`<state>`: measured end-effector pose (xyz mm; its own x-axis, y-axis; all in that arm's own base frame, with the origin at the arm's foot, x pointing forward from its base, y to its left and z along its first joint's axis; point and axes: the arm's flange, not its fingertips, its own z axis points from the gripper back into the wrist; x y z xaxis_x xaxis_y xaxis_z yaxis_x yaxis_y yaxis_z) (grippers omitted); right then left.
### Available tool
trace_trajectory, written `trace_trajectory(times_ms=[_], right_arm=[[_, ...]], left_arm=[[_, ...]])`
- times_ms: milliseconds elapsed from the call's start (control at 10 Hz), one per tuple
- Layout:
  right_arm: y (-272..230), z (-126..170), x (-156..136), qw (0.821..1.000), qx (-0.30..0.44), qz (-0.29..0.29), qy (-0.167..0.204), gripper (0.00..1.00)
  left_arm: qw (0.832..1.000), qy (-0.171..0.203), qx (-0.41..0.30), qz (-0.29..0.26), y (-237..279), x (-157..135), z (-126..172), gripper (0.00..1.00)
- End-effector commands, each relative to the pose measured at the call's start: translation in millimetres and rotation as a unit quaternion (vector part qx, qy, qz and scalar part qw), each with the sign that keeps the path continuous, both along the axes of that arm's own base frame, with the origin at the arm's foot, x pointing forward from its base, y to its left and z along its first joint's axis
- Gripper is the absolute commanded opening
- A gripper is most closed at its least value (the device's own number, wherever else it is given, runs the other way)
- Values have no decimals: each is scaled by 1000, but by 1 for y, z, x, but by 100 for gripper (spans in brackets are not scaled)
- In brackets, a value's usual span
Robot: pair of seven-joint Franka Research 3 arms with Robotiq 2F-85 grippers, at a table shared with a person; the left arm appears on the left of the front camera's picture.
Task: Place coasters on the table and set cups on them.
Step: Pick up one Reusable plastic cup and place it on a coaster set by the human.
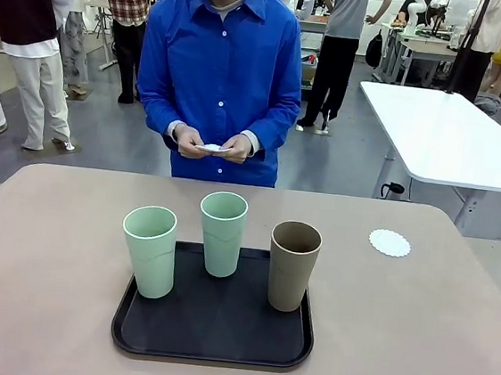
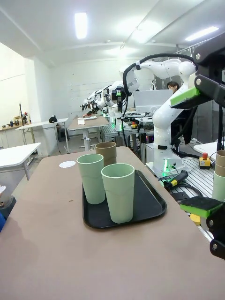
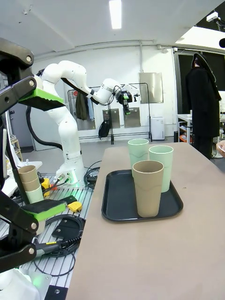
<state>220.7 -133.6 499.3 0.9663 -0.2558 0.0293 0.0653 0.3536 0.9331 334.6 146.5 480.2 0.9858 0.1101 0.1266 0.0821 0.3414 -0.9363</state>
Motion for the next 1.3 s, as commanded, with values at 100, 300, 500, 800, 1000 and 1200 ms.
trace_trajectory(times_ms=[100, 300, 500, 800, 1000, 1200], right_arm=[[8, 31, 81, 983, -95, 144, -64, 100], [52, 43, 125, 959, -228, 134, -102, 100], [116, 29, 136, 902, -356, 199, -140, 100], [180, -10, 132, 823, -475, 230, -211, 100], [209, -27, 114, 802, -473, 306, -202, 100], [219, -39, 104, 827, -421, 352, -123, 100]], left_arm=[[1000, -4, -5, -1, 1, 0, 1, 100], [1000, -4, -5, -1, 1, 0, 1, 100], [1000, -4, -5, -1, 1, 0, 1, 100], [1000, -4, -5, -1, 1, 0, 1, 100], [1000, -4, -5, -1, 1, 0, 1, 100], [1000, -4, -5, -1, 1, 0, 1, 100]])
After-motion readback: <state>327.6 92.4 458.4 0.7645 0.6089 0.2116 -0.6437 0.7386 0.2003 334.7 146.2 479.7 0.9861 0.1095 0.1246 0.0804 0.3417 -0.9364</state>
